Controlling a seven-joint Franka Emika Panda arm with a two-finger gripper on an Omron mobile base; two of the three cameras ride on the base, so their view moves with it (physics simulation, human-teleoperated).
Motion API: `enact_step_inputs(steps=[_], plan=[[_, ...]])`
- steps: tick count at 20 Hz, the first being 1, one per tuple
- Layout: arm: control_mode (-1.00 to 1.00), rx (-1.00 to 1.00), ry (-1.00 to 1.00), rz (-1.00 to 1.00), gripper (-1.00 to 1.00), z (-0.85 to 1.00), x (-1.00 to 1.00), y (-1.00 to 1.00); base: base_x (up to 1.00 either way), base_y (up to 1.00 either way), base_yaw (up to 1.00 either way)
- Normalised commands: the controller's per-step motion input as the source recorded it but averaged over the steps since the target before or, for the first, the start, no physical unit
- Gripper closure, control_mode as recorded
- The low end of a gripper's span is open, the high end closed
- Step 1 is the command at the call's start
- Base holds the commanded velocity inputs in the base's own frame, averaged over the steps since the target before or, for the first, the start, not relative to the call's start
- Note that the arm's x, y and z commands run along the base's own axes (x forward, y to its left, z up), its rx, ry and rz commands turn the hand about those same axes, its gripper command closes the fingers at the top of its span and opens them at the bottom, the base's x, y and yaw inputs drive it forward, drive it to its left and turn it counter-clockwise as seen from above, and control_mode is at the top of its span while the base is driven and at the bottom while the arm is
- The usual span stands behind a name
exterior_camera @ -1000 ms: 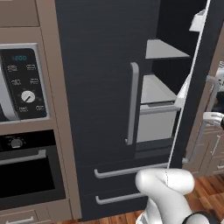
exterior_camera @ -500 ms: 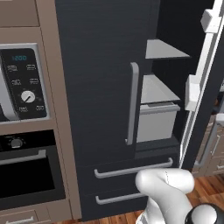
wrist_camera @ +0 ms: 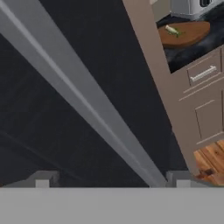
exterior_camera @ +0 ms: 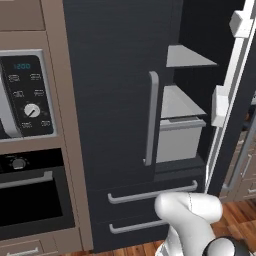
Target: Retrieve a lemon from the fridge and place it on the cutting board with the fish.
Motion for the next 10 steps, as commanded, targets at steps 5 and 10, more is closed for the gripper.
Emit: enact_step_inputs(steps=[5, 10], plan=[[-1.0, -0.29, 0.14, -0.23, -1.0, 0.22, -0.49, 0.5, 0.0, 0.0, 0.0], [-1.0, -0.46, 0.06, -0.28, -1.0, 0.45, -0.31, 0.66, 0.0, 0.0, 0.0]])
